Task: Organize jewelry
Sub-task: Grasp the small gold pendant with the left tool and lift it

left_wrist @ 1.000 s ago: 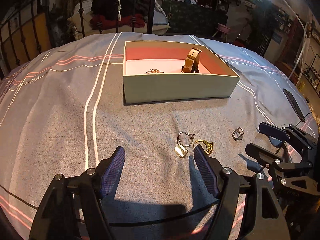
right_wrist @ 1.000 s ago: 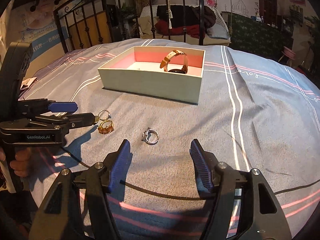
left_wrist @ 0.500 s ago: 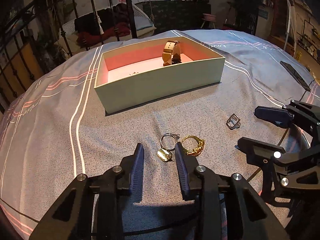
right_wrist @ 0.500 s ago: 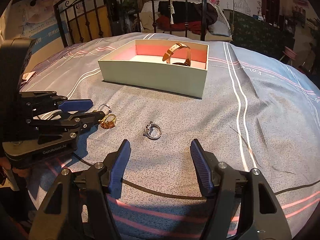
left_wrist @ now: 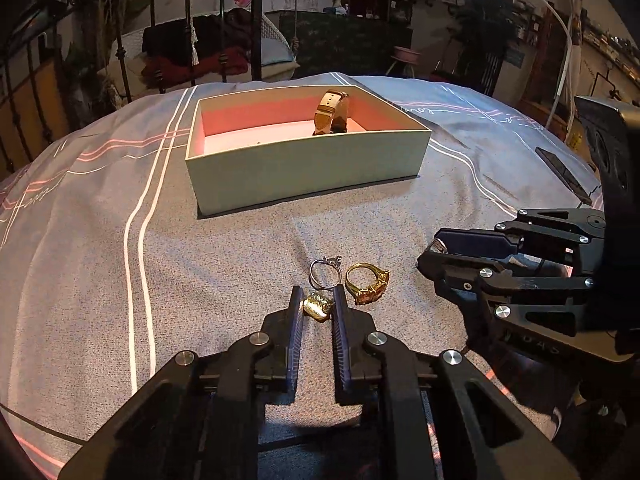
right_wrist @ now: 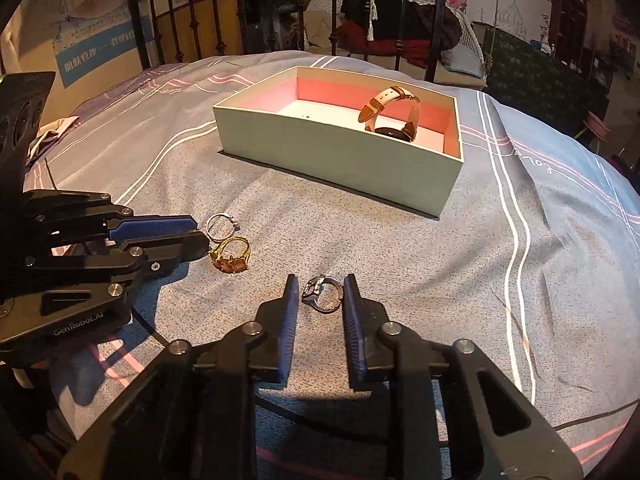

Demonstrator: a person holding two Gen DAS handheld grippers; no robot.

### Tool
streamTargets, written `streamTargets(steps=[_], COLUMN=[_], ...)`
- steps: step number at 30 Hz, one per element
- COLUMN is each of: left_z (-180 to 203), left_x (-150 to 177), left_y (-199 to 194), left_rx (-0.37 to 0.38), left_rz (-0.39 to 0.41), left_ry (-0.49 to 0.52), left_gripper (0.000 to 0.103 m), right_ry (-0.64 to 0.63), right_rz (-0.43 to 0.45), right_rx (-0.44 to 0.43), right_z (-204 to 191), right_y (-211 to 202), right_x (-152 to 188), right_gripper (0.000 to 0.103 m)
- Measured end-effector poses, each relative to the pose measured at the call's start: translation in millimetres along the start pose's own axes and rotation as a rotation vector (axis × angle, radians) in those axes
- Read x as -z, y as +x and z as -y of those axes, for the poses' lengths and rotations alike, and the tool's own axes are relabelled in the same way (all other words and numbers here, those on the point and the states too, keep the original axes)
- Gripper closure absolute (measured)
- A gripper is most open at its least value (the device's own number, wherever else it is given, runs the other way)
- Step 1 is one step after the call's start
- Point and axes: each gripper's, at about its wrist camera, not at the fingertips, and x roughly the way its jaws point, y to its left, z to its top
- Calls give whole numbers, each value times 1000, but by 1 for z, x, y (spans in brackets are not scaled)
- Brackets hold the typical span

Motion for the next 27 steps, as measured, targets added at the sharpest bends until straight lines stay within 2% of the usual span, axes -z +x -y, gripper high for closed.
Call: streamTargets(steps=[10,27], left_z=[-8,-12], left_x=[-6,-23], left_y=[-4,-11], left_rx=[10,17], left_rz=[-2,22], left_ry=[-70,-123], left_gripper=[89,89], right_ry=[39,49], right_rz=[60,73], right_rx=[-11,-14], right_z=[4,6], right_y=[-14,-17], right_x=[0,-7], right_gripper=[81,81])
